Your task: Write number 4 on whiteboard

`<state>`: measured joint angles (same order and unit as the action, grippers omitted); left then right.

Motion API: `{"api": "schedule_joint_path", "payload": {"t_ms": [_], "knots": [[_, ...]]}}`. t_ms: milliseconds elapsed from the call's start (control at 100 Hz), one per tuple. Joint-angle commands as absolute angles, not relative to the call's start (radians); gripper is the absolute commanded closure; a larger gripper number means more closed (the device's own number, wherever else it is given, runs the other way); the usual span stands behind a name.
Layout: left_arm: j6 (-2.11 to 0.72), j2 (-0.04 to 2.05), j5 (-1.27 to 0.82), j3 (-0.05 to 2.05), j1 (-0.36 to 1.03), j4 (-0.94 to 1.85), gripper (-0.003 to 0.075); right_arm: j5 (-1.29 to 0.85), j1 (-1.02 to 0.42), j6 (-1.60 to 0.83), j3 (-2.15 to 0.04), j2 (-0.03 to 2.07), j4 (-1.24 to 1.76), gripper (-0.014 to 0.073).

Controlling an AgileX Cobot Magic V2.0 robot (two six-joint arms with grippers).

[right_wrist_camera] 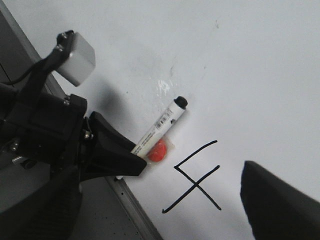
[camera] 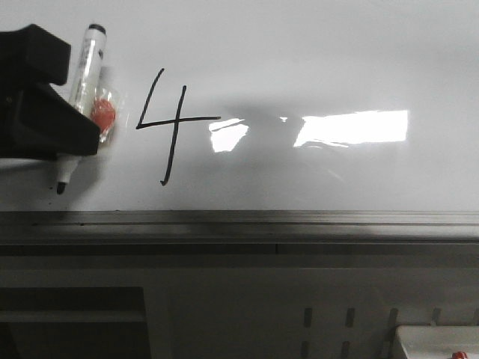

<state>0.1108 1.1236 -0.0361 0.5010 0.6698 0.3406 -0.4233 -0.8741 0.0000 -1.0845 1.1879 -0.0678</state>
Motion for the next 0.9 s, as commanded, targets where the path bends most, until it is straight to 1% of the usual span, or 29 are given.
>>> {"api": "schedule_joint_path", "payload": {"t_ms": [0, 270, 710, 750, 800, 890], "knots": [[0.121, 1.131, 0.016, 0.536, 0.672, 0.404, 0.0741, -0.367, -0.869, -0.013, -1.119, 1.160, -0.080, 0.0023], [0.121, 1.161, 0.024, 0.536, 0.672, 0.461, 0.0741, -0.372, -0.869, -0.013, -1.119, 1.160, -0.080, 0.0023], [0.121, 1.161, 0.041, 0.536, 0.672, 0.461, 0.0734, -0.372, -0.869, -0.013, -1.119, 1.160, -0.080, 0.0023], [0.121, 1.161, 0.041, 0.536, 0.672, 0.461, 0.0715, -0.372, -0.869, -0.013, -1.119, 1.160, -0.080, 0.0023], [0.121, 1.161, 0.041, 0.536, 0.672, 0.461, 0.0673, -0.372, -0.869, -0.013, -1.119, 1.160, -0.080, 0.0023], [0.121, 1.156, 0.041, 0.536, 0.672, 0.461, 0.0549, -0.372, -0.869, -0.013, -1.119, 1.160, -0.080, 0.0023]]}}
